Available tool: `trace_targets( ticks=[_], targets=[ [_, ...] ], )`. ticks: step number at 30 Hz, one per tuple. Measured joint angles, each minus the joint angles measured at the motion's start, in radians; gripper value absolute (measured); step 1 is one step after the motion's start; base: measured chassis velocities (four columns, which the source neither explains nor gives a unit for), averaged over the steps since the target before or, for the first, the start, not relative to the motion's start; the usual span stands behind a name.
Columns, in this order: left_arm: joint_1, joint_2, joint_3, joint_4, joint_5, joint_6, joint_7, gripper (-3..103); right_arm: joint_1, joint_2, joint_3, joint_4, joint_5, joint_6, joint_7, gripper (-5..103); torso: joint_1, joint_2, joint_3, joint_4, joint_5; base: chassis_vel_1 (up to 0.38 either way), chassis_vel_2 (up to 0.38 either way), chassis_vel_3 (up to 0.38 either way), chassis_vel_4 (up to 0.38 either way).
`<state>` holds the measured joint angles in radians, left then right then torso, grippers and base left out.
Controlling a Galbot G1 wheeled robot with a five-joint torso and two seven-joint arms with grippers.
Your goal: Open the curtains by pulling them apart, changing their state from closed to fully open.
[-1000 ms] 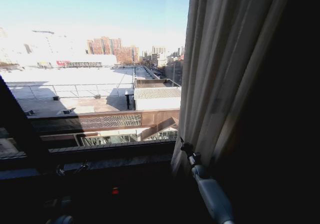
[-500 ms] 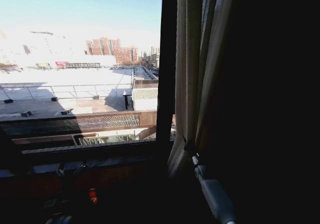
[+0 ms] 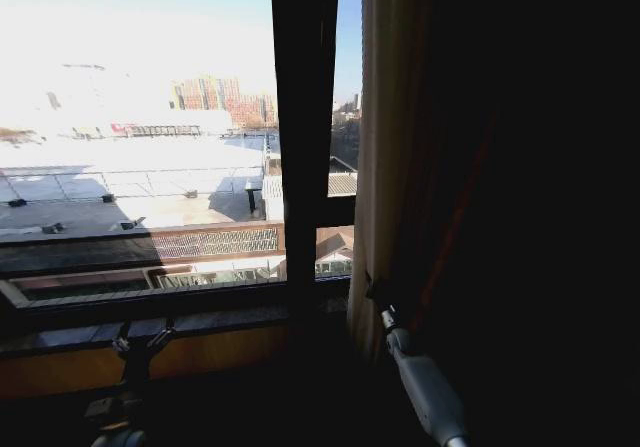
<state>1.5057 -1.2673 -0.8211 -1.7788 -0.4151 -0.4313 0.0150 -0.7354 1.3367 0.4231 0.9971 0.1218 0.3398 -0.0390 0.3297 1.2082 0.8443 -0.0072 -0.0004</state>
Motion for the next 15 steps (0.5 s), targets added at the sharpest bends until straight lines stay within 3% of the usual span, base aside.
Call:
trace_targets(
  ticks=[6,15],
  targets=[
    [0.0,0.0,0.0,0.0,0.0,0.0,0.0,100,0.044,-0.028,0.063,-0.062,-0.049,-0.038,0.106,0,0.0,0.0,0.0,-0.0008,0.0006,0.032,0.02,-0.018,-0.024],
    [0.0,0.0,0.001,0.0,0.0,0.0,0.0,100,0.076,-0.09,0.116,-0.1,-0.046,-0.065,0.138,0,0.0,0.0,0.0,-0.0009,0.0005,0.0,0.0,0.0,0.0]
  ],
)
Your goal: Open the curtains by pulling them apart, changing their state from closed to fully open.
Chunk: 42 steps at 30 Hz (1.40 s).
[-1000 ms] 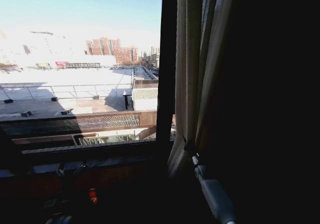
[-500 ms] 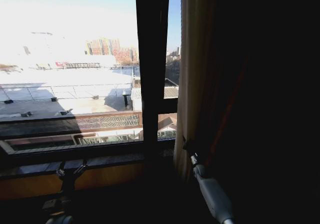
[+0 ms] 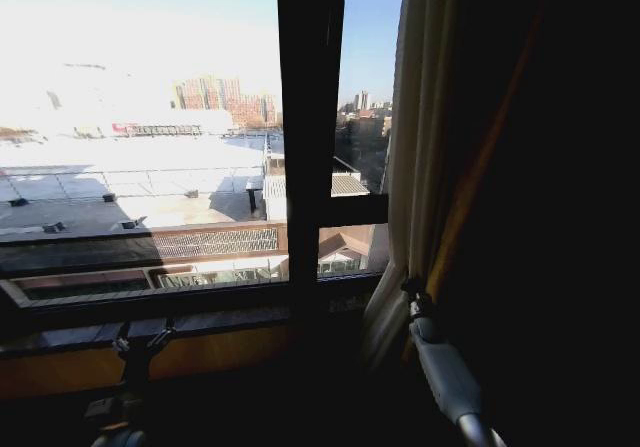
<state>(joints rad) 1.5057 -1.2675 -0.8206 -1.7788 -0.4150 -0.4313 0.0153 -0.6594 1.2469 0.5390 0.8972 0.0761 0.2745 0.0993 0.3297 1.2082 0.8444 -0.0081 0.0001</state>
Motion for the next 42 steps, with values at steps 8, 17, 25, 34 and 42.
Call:
trace_targets(
  ticks=[8,17,25,34,42],
  targets=[
    [0.0,0.0,0.0,0.0,0.0,0.0,0.0,100,-0.024,-0.007,-0.004,0.032,-0.001,-0.02,0.034,0,0.0,0.0,0.0,0.0,0.0,0.0,0.0,0.0,0.0],
    [0.0,0.0,0.0,0.0,0.0,0.0,0.0,100,-0.141,-0.016,-0.058,0.209,0.083,-0.057,-0.063,16,0.0,0.0,0.0,0.0001,-0.0003,0.0,0.0,0.0,0.0],
    [0.0,0.0,0.0,0.0,0.0,0.0,0.0,100,-0.292,-0.042,-0.08,0.369,0.126,-0.082,-0.113,48,0.0,0.0,0.0,0.0,-0.0001,0.0,0.0,0.0,0.0],
    [0.0,0.0,0.0,0.0,0.0,0.0,0.0,100,-0.372,-0.052,-0.059,0.474,0.134,-0.082,-0.105,81,0.0,0.0,0.0,0.0,-0.0002,0.0,0.0,0.0,0.0],
    [0.0,0.0,0.0,0.0,0.0,0.0,0.0,100,-0.385,-0.056,-0.055,0.509,0.134,-0.085,-0.096,100,0.0,0.0,0.0,0.0001,-0.0001,0.0,0.0,0.0,0.0]
  ],
)
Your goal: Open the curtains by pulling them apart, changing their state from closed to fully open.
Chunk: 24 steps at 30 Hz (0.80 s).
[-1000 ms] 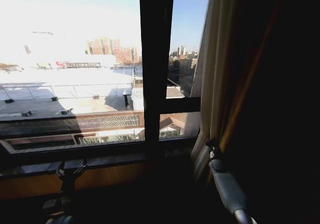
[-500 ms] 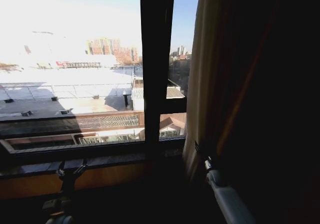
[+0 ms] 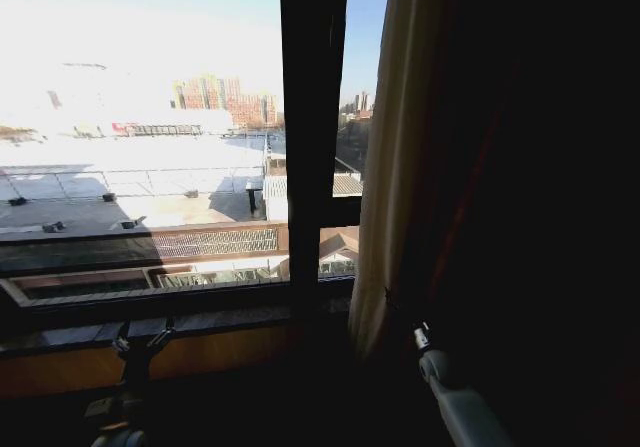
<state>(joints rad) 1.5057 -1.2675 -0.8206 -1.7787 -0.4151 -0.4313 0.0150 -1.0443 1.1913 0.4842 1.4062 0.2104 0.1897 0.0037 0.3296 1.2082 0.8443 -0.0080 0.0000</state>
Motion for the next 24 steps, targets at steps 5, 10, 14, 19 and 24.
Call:
trace_targets(
  ticks=[5,10,14,19,24],
  targets=[
    [0.0,0.0,0.0,0.0,0.0,0.0,0.0,100,0.0,0.0,0.0,0.0,0.0,0.0,0.001,100,0.0,0.0,0.0,0.0,-0.0001,0.0,0.0,0.0,0.0],
    [0.0,0.0,0.0,0.0,0.0,0.0,0.0,100,0.002,0.0,0.001,-0.001,0.0,0.0,0.002,100,0.0,0.0,0.0,0.0,0.0,0.0,0.0,0.0,0.0],
    [0.0,0.0,0.0,0.0,0.0,0.0,0.0,100,0.002,0.0,0.001,-0.002,0.0,-0.001,0.002,100,0.0,0.0,0.0,0.0,0.0,0.0,0.0,0.0,0.0],
    [0.0,0.0,0.0,0.0,0.0,0.0,0.0,100,0.003,0.0,0.001,-0.003,0.0,0.0,0.002,100,0.0,0.0,0.0,0.0,0.0,0.069,0.019,-0.058,-0.02],
    [0.0,0.0,0.0,0.0,0.0,0.0,0.0,100,0.003,0.0,0.001,-0.004,0.0,-0.001,0.002,100,0.0,0.0,0.0,0.0,0.0002,0.167,0.088,-0.143,-0.084]
  ],
)
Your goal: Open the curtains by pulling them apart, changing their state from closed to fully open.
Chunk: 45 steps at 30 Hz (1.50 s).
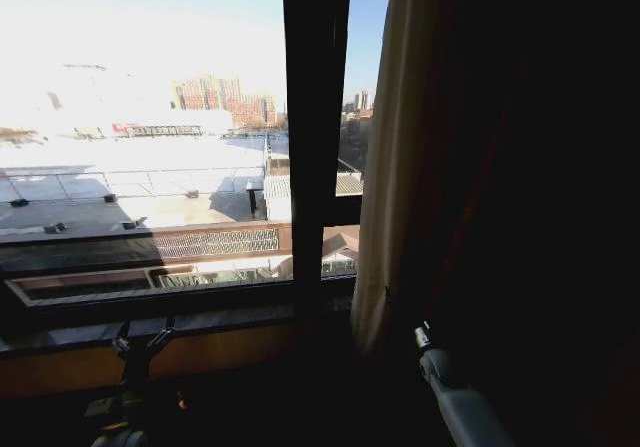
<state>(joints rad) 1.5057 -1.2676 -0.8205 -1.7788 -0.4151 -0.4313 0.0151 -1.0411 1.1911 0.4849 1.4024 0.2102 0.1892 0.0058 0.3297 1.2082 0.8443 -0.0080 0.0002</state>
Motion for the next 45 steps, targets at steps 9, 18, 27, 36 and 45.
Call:
trace_targets(
  ticks=[9,18,27,36,45],
  targets=[
    [0.0,0.0,0.0,0.0,0.0,0.0,0.0,100,0.001,0.0,0.0,-0.001,0.0,0.0,0.0,100,0.0,0.0,0.0,0.0004,-0.0005,0.281,0.2,-0.287,-0.196],
    [0.0,0.0,0.0,0.0,0.0,0.0,0.0,100,0.001,0.0,0.0,-0.001,0.0,0.0,0.0,100,0.0,0.0,0.0,0.0,0.0,0.355,0.304,-0.366,-0.289],
    [0.0,0.0,0.0,0.0,0.0,0.0,0.0,100,0.001,0.0,0.0,-0.001,0.0,0.001,0.0,100,0.0,0.0,0.0,0.0,-0.0006,0.385,0.329,-0.398,-0.333],
    [0.0,0.0,0.0,0.0,0.0,0.0,0.0,100,0.001,0.0,0.0,-0.001,0.0,0.001,0.0,100,0.0,0.0,0.0,-0.0001,-0.0008,0.373,0.317,-0.383,-0.331],
    [0.0,0.0,0.0,0.0,0.0,0.0,0.0,100,0.001,0.0,0.0,-0.001,0.0,0.001,0.0,100,0.0,0.0,0.0,0.0001,-0.0007,0.386,0.32,-0.385,-0.309]
  ],
)
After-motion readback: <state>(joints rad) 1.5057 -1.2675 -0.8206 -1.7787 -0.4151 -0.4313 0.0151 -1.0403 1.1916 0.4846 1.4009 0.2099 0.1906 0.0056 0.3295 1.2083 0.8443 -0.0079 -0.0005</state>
